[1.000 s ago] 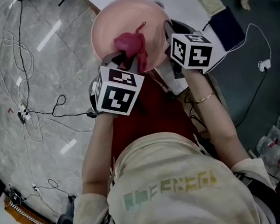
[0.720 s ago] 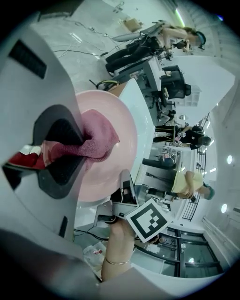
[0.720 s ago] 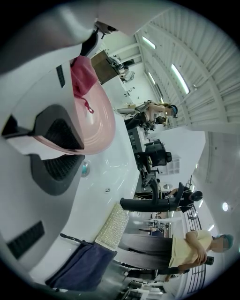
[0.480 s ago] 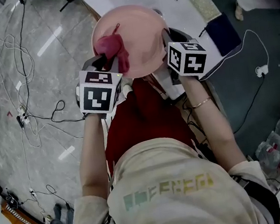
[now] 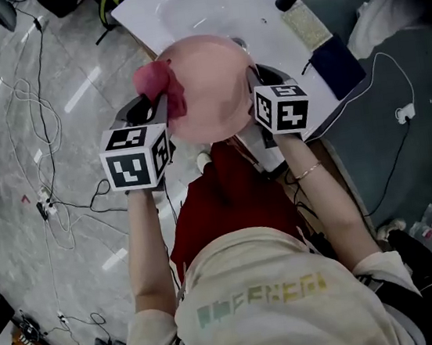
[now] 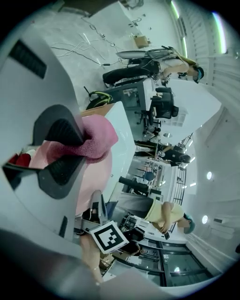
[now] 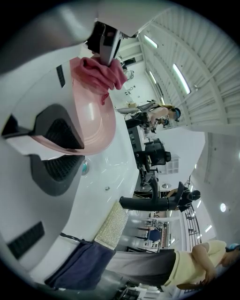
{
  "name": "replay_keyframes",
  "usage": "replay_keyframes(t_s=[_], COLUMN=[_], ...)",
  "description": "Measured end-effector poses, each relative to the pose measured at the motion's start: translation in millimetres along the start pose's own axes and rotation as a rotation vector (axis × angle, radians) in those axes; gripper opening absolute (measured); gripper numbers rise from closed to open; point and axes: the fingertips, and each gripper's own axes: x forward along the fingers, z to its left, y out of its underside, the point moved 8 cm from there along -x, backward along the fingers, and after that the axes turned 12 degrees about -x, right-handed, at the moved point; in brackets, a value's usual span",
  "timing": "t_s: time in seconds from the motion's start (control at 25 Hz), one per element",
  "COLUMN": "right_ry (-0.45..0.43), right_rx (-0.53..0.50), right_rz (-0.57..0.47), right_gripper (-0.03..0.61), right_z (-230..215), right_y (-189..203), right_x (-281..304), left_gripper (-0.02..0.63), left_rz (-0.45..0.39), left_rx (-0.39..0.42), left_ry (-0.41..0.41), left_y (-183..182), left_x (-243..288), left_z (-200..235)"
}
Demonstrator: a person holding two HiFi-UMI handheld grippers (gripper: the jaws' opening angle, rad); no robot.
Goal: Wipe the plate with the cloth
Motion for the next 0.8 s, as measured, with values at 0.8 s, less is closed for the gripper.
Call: replay_keyframes(t_s=[0.8], right_ry=[0.034], right_rx=[-0.045], right_rz=[-0.025], right_gripper=[0.052], right_z=[-2.0], right_y=[-6.7], right_x=[2.5], left_gripper=[0.067], left_rz=[-0.121], left_rx=[-0.061], left_ry=[0.032], left_y=[-27.5], left_x=[-3.8], left_z=[1.5])
